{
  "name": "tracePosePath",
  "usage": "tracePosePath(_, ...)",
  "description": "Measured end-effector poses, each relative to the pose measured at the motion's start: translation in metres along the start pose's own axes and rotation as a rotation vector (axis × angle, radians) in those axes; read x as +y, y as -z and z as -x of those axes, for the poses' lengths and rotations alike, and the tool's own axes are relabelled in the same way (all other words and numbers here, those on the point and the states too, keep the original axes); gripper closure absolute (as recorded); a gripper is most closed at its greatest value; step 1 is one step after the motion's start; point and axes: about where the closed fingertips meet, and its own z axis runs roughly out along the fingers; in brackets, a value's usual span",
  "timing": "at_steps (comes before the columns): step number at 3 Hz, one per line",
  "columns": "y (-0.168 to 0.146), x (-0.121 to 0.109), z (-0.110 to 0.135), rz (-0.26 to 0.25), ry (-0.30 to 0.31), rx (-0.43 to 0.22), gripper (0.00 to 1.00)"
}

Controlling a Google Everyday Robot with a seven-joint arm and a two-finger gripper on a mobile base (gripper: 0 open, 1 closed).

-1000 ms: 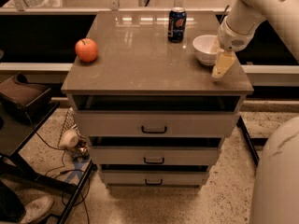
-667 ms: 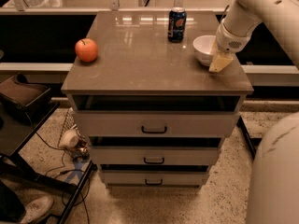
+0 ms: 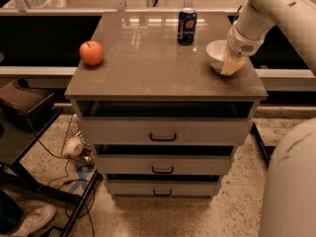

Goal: Move white bowl near apple

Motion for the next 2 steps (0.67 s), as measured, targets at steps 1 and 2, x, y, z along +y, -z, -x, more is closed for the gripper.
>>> tracePosePath(1,0.000,0.000,0.000,0.000,0.000,0.000,1.00)
tracePosePath(2,0.011,-0.007,0.005,-0.038,-0.001,0.016,1.00)
